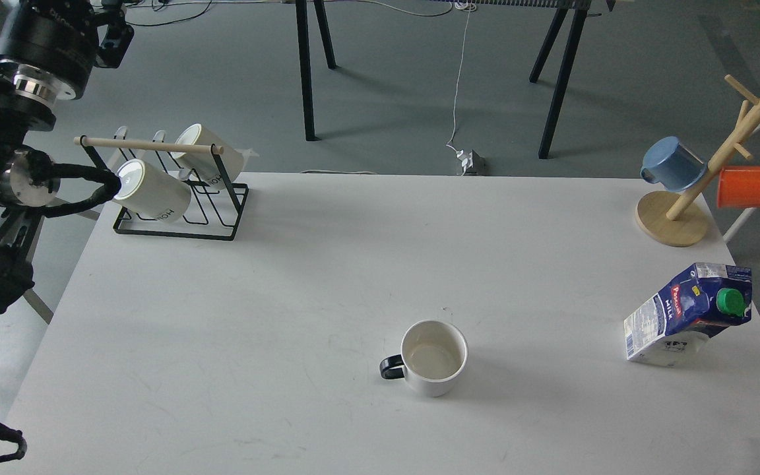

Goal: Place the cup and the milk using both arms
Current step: 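Move the right gripper toward the milk carton's near side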

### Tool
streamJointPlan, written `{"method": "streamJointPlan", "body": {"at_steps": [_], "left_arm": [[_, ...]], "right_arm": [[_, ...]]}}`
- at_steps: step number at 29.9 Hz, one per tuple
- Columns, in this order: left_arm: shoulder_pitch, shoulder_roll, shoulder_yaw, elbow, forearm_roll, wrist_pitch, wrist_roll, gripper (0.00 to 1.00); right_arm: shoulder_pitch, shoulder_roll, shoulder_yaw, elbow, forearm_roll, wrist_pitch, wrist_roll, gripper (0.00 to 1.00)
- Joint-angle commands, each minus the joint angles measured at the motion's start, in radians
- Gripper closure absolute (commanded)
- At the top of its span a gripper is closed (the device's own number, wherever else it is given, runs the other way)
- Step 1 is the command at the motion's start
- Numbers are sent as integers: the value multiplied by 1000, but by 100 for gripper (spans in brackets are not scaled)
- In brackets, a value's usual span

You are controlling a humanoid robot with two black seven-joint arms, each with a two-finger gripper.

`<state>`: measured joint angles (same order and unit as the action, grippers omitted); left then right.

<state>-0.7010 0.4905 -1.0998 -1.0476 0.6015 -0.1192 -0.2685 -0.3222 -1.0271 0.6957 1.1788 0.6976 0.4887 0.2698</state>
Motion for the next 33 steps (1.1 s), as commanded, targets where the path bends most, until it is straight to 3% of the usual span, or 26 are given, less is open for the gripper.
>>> {"method": "streamJointPlan", "body": {"at_steps": [1,8,13,19,33], "left_arm": [[2,0,1,0,1,1,0,0],[9,2,1,-2,3,1,0,0],[21,11,5,-2,9,1,0,0],[23,17,5,0,9,1,0,0],[29,72,9,-2,9,3,5,0]], "right_arm": [[-9,22,2,71,-33,0,2,0],[-2,68,18,186,-75,0,2,0],[-1,137,42,193,-128,0,5,0],[-8,145,85,214,-125,0,51,0],[-43,173,139,229,-125,0,54,0]]}}
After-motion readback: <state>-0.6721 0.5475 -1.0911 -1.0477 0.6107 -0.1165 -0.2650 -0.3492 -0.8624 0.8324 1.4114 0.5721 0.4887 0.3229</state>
